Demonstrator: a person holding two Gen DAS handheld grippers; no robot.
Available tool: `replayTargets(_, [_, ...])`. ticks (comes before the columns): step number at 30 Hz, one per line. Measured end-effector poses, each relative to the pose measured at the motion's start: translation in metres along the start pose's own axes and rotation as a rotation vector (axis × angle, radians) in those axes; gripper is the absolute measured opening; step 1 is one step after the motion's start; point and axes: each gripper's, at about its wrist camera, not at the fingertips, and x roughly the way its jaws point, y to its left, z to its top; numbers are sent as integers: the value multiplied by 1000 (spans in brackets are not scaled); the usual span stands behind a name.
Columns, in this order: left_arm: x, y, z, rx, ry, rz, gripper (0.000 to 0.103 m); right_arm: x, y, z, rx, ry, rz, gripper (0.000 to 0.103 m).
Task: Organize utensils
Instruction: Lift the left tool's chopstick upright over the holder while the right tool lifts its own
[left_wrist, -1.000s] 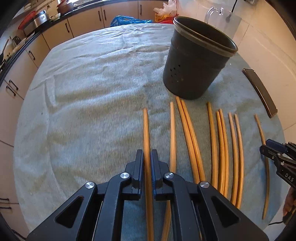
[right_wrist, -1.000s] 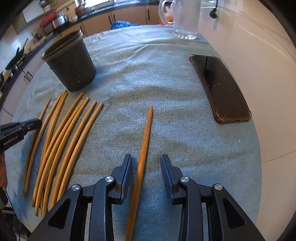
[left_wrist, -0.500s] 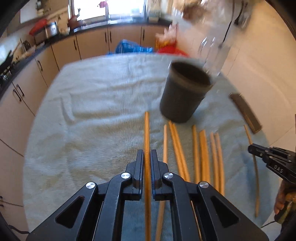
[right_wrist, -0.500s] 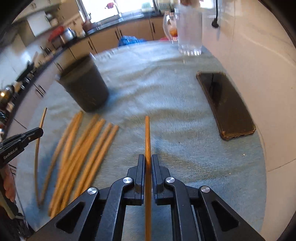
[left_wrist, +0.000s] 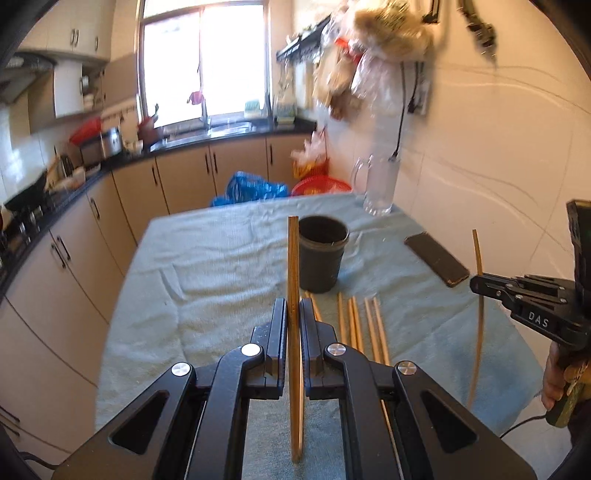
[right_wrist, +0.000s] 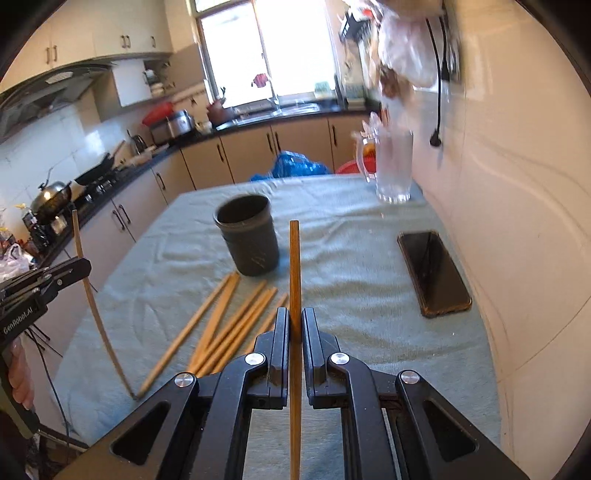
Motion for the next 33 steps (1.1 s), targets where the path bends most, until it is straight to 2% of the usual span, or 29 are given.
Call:
replayTargets(7, [-25,-6,19,-5,-82,-45,6,-24,7,15,7,-77,23,7])
replayTargets(14, [-17,-4,72,-21,-105,-71,6,-27,6,54,33,-151,28,7])
replayTargets(18, [-2,-8,109,-3,-135,-37,6,-28,10,92,36,-206,50,7])
replayTargets(23, [28,-5,154,-35,-133,-34,6,-20,18,137,47,-262,73,7])
replayTargets(26, [46,-6,172,-45,-134,-29,6,-11,22,160,67,-283,95,7])
replayTargets(33, [86,-8,196,-51,-126,-39,6,19,25,183,88,-304,101,7])
